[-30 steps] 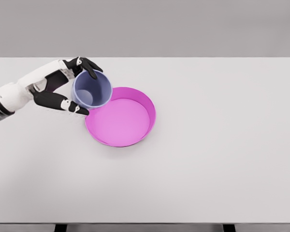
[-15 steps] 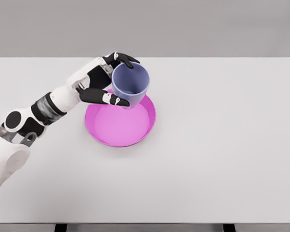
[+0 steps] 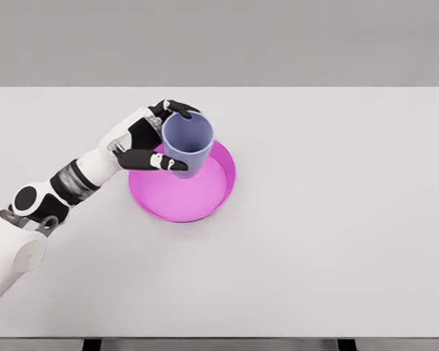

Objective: Flip the cup with left arm and place it on the plate

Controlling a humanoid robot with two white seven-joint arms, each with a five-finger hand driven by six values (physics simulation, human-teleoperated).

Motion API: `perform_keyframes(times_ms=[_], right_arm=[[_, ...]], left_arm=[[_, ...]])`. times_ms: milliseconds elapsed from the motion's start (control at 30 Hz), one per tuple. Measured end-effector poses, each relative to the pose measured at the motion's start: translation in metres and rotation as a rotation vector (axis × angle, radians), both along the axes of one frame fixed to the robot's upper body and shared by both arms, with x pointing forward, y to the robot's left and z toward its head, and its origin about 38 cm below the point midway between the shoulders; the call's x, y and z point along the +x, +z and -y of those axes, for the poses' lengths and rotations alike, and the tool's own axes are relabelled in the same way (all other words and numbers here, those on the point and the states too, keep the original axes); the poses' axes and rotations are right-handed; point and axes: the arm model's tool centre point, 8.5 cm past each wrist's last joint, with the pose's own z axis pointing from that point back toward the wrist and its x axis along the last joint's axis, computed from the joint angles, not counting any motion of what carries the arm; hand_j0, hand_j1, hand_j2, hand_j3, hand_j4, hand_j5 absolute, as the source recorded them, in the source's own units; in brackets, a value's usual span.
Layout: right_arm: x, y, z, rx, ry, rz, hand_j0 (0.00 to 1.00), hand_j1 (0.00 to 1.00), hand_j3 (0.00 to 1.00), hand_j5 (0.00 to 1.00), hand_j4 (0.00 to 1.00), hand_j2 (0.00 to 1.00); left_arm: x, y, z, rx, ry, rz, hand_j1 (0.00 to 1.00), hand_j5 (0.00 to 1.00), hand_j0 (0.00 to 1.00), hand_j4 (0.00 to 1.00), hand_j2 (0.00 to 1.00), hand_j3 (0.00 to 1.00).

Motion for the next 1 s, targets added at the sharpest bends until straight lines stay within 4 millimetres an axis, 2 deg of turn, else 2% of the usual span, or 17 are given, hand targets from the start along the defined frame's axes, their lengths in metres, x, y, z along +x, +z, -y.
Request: perform_keyframes(times_ms=[133,333,800,1000], right_arm=[[0.0,0.0,0.0,0.0,0.0,0.0,1.0,1.0,1.0,1.0,1.0,1.0],[0.0,0.0,0.0,0.0,0.0,0.0,1.0,1.0,1.0,1.0,1.0,1.0],[0.0,0.0,0.0,0.0,0.0,0.0,1.0,1.0,1.0,1.0,1.0,1.0],[0.0,0.0,0.0,0.0,0.0,0.0,1.0,1.0,1.0,1.0,1.0,1.0]], left_arm=[[0.005,-0.012,-0.007,0.009,0.032,-0.018,0.45,0.45,0.45,0.45,0.45,0.45],[0.005,-0.029,-0.002,0.023,0.034,-0.055,0.45,0.45,0.45,0.45,0.45,0.45],[0.01,-0.048,0.001,0.028,0.05,-0.106,0.47,0.47,0.47,0.47,0.47,0.47],[0.011,-0.047,0.003,-0.038,0.043,-0.119,0.48,0.48,0.48,0.48,0.48,0.48]])
